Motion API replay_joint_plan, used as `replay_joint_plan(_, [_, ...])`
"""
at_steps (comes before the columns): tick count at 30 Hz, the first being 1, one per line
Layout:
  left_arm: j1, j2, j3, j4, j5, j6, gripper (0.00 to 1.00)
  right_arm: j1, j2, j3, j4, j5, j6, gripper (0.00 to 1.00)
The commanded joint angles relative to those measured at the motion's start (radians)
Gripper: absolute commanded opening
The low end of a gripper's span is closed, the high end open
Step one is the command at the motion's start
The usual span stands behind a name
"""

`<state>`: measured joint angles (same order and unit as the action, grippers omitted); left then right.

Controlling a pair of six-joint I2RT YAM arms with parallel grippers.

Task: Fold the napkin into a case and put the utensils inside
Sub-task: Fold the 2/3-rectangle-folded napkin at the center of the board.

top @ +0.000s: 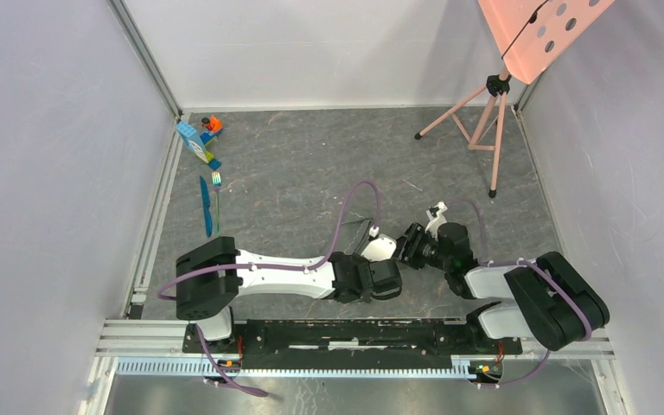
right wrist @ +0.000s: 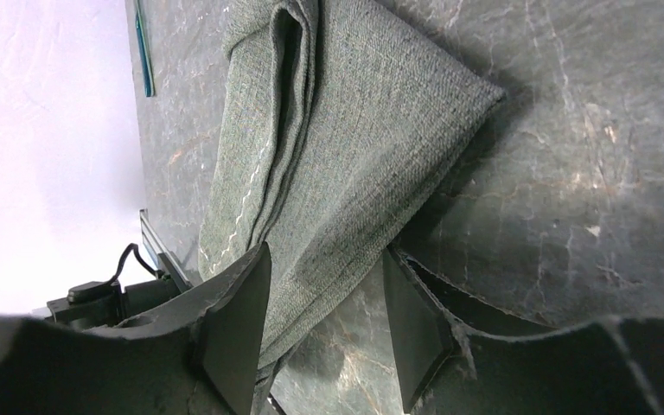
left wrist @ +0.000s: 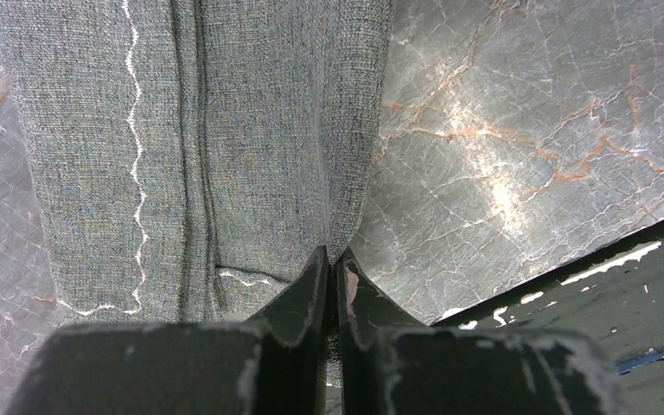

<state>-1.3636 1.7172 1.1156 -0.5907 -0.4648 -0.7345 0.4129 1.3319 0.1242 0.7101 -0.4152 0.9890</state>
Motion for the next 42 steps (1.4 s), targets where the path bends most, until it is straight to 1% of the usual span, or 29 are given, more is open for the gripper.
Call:
replay_joint_plan(1, [0.012, -0.055, -0.014, 0.060, 0.017, 0.016, 0.02, 0.013, 0.032, 0.052, 0.001, 0.034, -0.012, 0.55])
replay_joint_plan(6, [0.014, -0.060, -0.017, 0.063, 0.021, 0.018, 0.02, 0.028, 0.056, 0.061, 0.010, 0.046, -0.010, 0.50])
replay_joint_plan(7, [0.016, -0.060, -0.020, 0.067, 0.026, 0.020, 0.02, 0.030, 0.060, 0.064, 0.013, 0.047, -0.013, 0.47])
replay_joint_plan(9, [0.017, -0.059, -0.022, 0.072, 0.034, 0.020, 0.02, 0.033, 0.068, 0.069, 0.012, 0.050, -0.016, 0.37])
replay_joint_plan(12, [0.018, -0.058, -0.023, 0.082, 0.054, 0.022, 0.04, 0.036, 0.072, 0.074, 0.008, 0.061, -0.030, 0.16])
replay_joint_plan(13, [0.022, -0.061, -0.025, 0.086, 0.062, 0.022, 0.09, 0.036, 0.072, 0.080, -0.005, 0.065, -0.041, 0.07])
replay_joint_plan(14, [0.023, -0.066, -0.025, 0.089, 0.071, 0.022, 0.16, 0.037, 0.072, 0.090, -0.024, 0.069, -0.054, 0.01])
replay_joint_plan(17, [0.033, -0.105, -0.034, 0.105, 0.105, 0.031, 0.42, 0.036, 0.076, 0.133, -0.104, 0.073, -0.122, 0.00])
replay_joint_plan(18, [0.047, -0.128, -0.041, 0.112, 0.124, 0.036, 0.47, 0.036, 0.079, 0.149, -0.124, 0.073, -0.143, 0.00])
replay_joint_plan(20, [0.091, -0.184, -0.061, 0.126, 0.170, 0.040, 0.53, 0.036, 0.083, 0.174, -0.161, 0.072, -0.182, 0.00])
replay_joint_plan(22, [0.155, -0.257, -0.097, 0.166, 0.239, 0.041, 0.55, 0.036, 0.084, 0.194, -0.196, 0.081, -0.212, 0.00])
replay_joint_plan(24, [0.237, -0.325, -0.140, 0.222, 0.313, 0.041, 0.55, 0.034, 0.085, 0.212, -0.222, 0.087, -0.245, 0.00])
replay_joint_plan(27, [0.381, -0.371, -0.184, 0.298, 0.390, 0.030, 0.53, 0.035, 0.087, 0.242, -0.253, 0.102, -0.283, 0.00])
replay_joint_plan(29, [0.457, -0.362, -0.198, 0.348, 0.429, 0.027, 0.48, 0.035, 0.096, 0.272, -0.287, 0.107, -0.306, 0.00])
replay_joint_plan(31, [0.516, -0.320, -0.196, 0.414, 0.486, 0.026, 0.40, 0.035, 0.103, 0.290, -0.303, 0.110, -0.314, 0.00])
replay_joint_plan(34, [0.565, -0.239, -0.153, 0.455, 0.503, 0.034, 0.28, 0.034, 0.111, 0.312, -0.319, 0.106, -0.316, 0.00])
replay_joint_plan(38, [0.597, -0.128, -0.106, 0.513, 0.498, 0.055, 0.21, 0.037, 0.107, 0.336, -0.347, 0.114, -0.321, 0.00])
replay_joint_plan(42, [0.613, -0.003, -0.057, 0.556, 0.549, 0.067, 0.14, 0.041, 0.097, 0.356, -0.371, 0.125, -0.319, 0.00])
